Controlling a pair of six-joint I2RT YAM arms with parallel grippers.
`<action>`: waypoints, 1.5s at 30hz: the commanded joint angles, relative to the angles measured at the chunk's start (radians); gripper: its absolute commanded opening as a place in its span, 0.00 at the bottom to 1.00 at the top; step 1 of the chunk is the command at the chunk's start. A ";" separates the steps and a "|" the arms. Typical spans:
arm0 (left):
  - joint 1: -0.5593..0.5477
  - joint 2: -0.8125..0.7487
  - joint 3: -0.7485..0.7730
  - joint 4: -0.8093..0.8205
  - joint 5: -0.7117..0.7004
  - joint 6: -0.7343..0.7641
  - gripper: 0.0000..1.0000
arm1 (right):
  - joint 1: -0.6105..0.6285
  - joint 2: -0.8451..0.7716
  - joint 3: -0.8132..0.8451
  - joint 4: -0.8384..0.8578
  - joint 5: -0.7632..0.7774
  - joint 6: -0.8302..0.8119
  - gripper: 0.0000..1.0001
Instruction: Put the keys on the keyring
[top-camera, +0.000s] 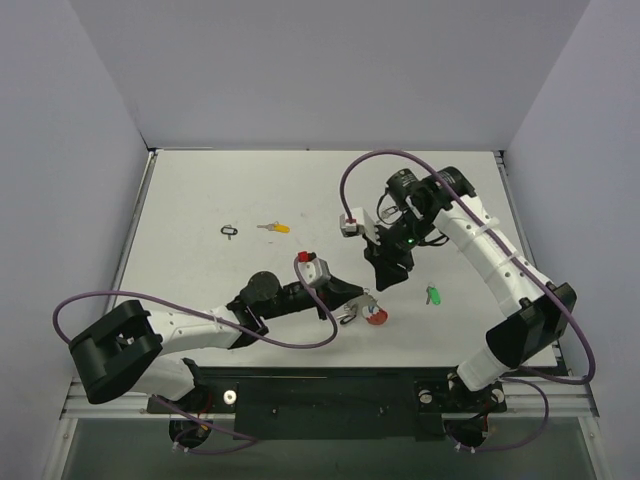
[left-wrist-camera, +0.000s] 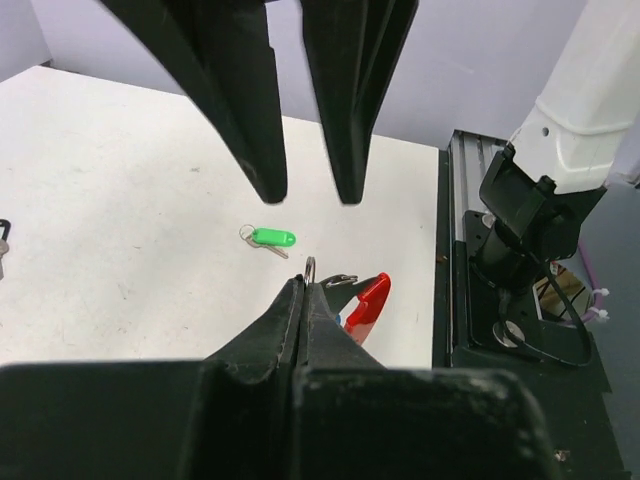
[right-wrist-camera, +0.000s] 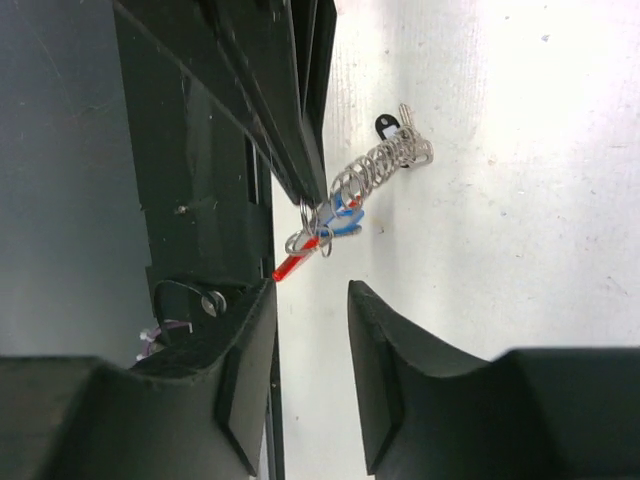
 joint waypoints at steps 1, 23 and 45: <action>-0.009 -0.031 -0.013 0.227 -0.055 -0.073 0.00 | -0.090 -0.091 -0.058 -0.015 -0.161 -0.137 0.34; -0.102 -0.056 -0.026 0.283 -0.453 -0.064 0.00 | -0.043 -0.231 -0.305 0.203 -0.324 -0.212 0.34; -0.109 -0.076 -0.113 0.504 -0.385 -0.056 0.00 | -0.127 -0.242 -0.170 0.268 -0.326 -0.103 0.41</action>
